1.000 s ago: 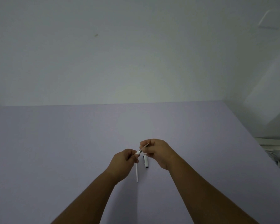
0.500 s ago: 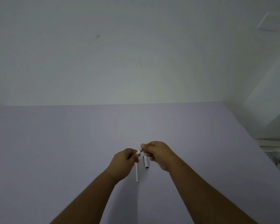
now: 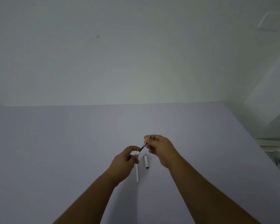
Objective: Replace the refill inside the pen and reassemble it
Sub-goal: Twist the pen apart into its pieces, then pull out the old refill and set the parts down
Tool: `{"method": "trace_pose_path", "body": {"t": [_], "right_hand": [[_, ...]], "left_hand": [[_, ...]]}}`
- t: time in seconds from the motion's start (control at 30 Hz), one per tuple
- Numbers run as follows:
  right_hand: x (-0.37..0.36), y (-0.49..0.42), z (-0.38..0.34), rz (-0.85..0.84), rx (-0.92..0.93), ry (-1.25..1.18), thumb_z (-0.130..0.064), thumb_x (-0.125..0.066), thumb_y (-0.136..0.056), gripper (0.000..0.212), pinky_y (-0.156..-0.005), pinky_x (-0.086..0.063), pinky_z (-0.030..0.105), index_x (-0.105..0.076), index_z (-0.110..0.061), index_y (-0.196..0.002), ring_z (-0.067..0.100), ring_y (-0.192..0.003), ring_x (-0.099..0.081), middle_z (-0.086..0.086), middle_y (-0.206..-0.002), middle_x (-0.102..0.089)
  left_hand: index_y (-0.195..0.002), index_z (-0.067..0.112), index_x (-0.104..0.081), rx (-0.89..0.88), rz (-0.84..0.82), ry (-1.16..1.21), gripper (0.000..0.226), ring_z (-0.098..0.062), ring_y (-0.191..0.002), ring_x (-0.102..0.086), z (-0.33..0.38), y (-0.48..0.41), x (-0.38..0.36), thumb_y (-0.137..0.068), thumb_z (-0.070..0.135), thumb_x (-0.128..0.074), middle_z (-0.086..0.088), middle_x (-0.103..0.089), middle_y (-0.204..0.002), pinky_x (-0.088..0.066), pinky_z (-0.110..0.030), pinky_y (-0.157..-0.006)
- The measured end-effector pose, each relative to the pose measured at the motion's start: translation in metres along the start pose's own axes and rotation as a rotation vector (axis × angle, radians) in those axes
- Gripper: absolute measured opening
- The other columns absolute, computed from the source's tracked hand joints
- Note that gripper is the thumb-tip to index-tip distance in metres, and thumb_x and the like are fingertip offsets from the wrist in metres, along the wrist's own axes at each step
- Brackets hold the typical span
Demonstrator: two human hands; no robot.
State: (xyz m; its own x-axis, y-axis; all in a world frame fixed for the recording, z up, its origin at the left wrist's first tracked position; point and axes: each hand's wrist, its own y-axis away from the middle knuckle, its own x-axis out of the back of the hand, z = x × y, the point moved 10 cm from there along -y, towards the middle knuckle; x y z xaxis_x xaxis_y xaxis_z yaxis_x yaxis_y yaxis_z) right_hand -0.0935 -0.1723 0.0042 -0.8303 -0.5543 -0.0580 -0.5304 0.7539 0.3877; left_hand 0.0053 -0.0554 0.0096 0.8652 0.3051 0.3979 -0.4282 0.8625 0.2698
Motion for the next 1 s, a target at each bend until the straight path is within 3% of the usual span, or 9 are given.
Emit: {"method": "trace_pose_path", "body": {"t": [0.1,0.23,0.33,0.4,0.5,0.57,0.77,1.0], "right_hand": [[0.010,-0.007,-0.004,0.100,0.037,-0.103,-0.014,-0.065,-0.084,0.010,-0.067,-0.051,0.027,-0.064,-0.017,-0.094,0.017,-0.075,-0.060,0.009,-0.090,-0.067],[0.040,-0.021,0.007,0.286,0.034,-0.172,-0.012,-0.065,-0.084,0.007,-0.062,-0.052,0.026,-0.063,-0.014,-0.090,0.014,-0.065,-0.060,0.008,-0.080,-0.067],[0.042,-0.032,0.041,0.207,-0.075,0.249,-0.007,-0.059,-0.082,0.011,-0.061,-0.048,0.032,-0.064,-0.009,-0.073,0.020,-0.056,-0.055,0.014,-0.071,-0.064],[0.040,-0.035,0.067,0.159,-0.124,0.526,-0.009,-0.060,-0.082,0.010,-0.066,-0.048,0.033,-0.068,-0.003,-0.080,0.024,-0.065,-0.057,0.015,-0.075,-0.065],[0.040,-0.037,0.089,0.192,-0.116,0.691,-0.015,-0.062,-0.084,0.015,-0.073,-0.045,0.025,-0.068,-0.007,-0.095,0.024,-0.086,-0.063,0.011,-0.095,-0.070],[0.042,-0.038,0.095,0.232,-0.111,0.674,-0.017,-0.062,-0.084,0.018,-0.075,-0.044,0.024,-0.067,-0.008,-0.099,0.024,-0.093,-0.063,0.011,-0.101,-0.070],[0.043,-0.039,0.101,0.267,-0.080,0.625,-0.020,-0.065,-0.084,0.020,-0.069,-0.038,0.022,-0.065,-0.006,-0.099,0.015,-0.076,-0.053,0.012,-0.095,-0.069],[0.045,-0.040,0.101,0.286,-0.062,0.614,-0.019,-0.065,-0.085,0.025,-0.073,-0.039,0.022,-0.066,-0.005,-0.105,0.014,-0.082,-0.054,0.012,-0.103,-0.069]], "left_hand": [[-0.081,0.060,-0.052,0.012,0.003,0.027,0.037,-0.009,-0.063,-0.052,-0.002,-0.001,0.001,-0.096,0.028,-0.042,0.010,-0.067,-0.074,-0.044,-0.010,-0.052],[-0.093,0.051,-0.055,0.046,0.008,0.084,0.025,-0.008,-0.067,-0.054,-0.014,-0.005,0.001,-0.095,0.029,-0.044,0.010,-0.066,-0.076,-0.047,-0.018,-0.061],[-0.101,0.043,-0.056,0.078,0.017,0.115,0.020,-0.011,-0.070,-0.055,-0.028,-0.009,-0.002,-0.096,0.029,-0.044,0.006,-0.067,-0.080,-0.048,-0.021,-0.064],[-0.102,0.043,-0.056,0.099,0.022,0.120,0.020,-0.011,-0.070,-0.055,-0.037,-0.011,-0.004,-0.096,0.028,-0.043,0.005,-0.066,-0.081,-0.048,-0.021,-0.063],[-0.100,0.045,-0.055,0.126,0.018,0.114,0.022,-0.010,-0.069,-0.054,-0.048,-0.014,-0.010,-0.096,0.027,-0.043,0.004,-0.067,-0.081,-0.048,-0.020,-0.061],[-0.099,0.045,-0.055,0.139,0.012,0.104,0.022,-0.011,-0.069,-0.055,-0.054,-0.016,-0.012,-0.096,0.027,-0.042,0.004,-0.067,-0.082,-0.049,-0.020,-0.061],[-0.096,0.047,-0.054,0.153,-0.004,0.097,0.023,-0.011,-0.069,-0.055,-0.063,-0.021,-0.015,-0.096,0.027,-0.043,0.004,-0.067,-0.083,-0.048,-0.022,-0.063],[-0.095,0.049,-0.053,0.153,-0.017,0.083,0.024,-0.011,-0.071,-0.056,-0.065,-0.023,-0.017,-0.097,0.027,-0.043,0.005,-0.067,-0.082,-0.048,-0.020,-0.062]]}}
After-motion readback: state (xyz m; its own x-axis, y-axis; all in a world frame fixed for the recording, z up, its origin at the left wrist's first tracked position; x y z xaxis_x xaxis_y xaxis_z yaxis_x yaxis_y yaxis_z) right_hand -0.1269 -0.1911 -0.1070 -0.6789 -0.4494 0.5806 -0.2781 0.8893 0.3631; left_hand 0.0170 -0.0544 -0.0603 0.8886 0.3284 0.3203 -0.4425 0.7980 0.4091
